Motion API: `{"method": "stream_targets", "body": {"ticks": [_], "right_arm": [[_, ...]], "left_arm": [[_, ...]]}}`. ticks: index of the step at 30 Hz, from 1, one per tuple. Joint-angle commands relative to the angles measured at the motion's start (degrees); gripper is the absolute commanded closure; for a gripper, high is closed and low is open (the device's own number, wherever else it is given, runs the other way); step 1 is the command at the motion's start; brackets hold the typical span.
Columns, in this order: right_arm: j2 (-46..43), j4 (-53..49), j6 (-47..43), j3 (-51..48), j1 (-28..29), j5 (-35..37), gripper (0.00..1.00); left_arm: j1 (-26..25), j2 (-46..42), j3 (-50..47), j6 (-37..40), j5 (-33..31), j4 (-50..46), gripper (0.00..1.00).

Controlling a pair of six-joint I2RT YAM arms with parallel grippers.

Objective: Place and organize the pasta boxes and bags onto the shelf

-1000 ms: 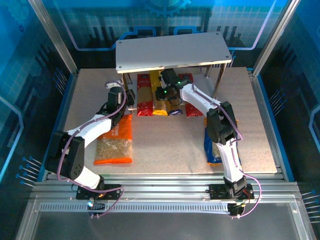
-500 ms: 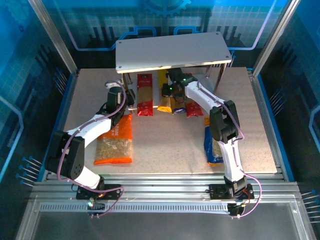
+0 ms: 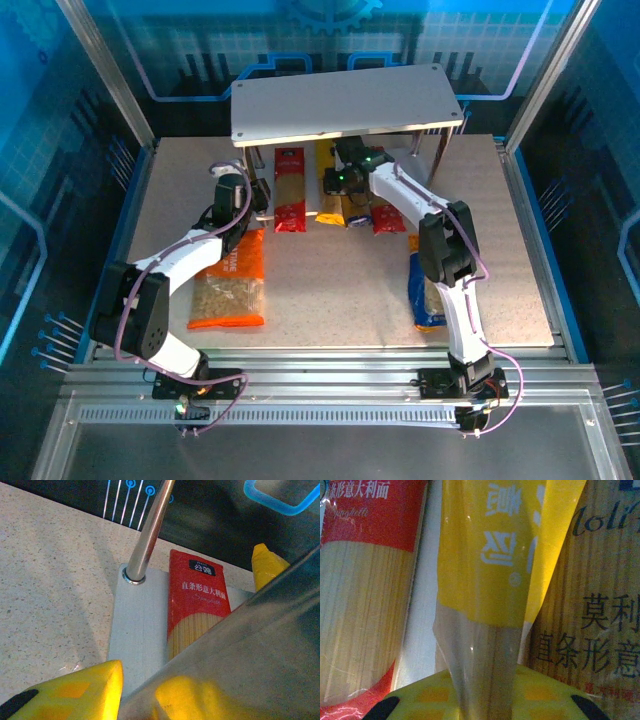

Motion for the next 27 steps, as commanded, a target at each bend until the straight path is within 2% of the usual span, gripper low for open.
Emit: {"method": "stream_targets", "body": {"ticks": [1,7,11,14,19,23,27], "right_arm": [[1.47,-4.37,-2.73,0.94,1.04,1.47,1.0],[2.94,-6.52,-2.12,2.99,2.13,1.49,1.0],[3.16,-7.11,-1.66,2.88,2.8,1.19,0.95],[2.73,-6.59,-1.39,1.87,3.19,1.09,0.75],[2.64,-6.63,-1.01,1.86,3.2,0.99,0.62],[1.3,-6.28,-0.79,0.83,3.17,0.6,0.41],[-1.74,-4.28,-0.56,-1.83,3.13,-1.82,0.29]], "left_arm": [[1.15,-0.92,-0.6,2.68,-1.0,-0.19,0.53],[1.23,-1.31,-0.67,2.69,-1.02,-0.36,0.5],[1.32,-1.59,-0.67,2.65,-1.04,-0.62,0.48],[1.48,-1.68,-0.73,2.68,-0.95,-0.89,0.44],[1.58,-1.93,-0.67,2.6,-0.82,-1.55,0.37],[1.67,-2.85,-0.98,2.82,-1.12,-2.07,0.34],[1.85,-3.98,-1.22,3.35,-1.34,-2.73,0.3]]}}
